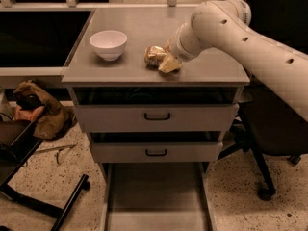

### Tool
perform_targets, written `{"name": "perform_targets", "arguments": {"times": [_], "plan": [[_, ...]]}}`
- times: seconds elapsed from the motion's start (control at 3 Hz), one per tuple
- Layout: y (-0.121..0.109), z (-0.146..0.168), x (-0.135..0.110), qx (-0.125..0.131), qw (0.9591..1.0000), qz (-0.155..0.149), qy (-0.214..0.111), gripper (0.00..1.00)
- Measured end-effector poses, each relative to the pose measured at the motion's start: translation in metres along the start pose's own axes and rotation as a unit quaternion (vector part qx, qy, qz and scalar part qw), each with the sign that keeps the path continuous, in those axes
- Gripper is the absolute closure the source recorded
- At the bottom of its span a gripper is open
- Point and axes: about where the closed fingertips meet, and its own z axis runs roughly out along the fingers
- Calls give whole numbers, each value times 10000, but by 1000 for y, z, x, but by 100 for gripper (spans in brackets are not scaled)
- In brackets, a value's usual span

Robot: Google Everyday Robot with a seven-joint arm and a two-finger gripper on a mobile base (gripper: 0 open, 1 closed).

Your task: Pick orange can from bottom drawer and place on counter

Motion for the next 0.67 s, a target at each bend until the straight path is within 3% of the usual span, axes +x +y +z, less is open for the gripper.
{"name": "perform_targets", "arguments": {"times": [0.33,0.67], "plan": [[0,0,0,0,10000,0,0,0],[0,0,0,-1,10000,0,0,0]]}}
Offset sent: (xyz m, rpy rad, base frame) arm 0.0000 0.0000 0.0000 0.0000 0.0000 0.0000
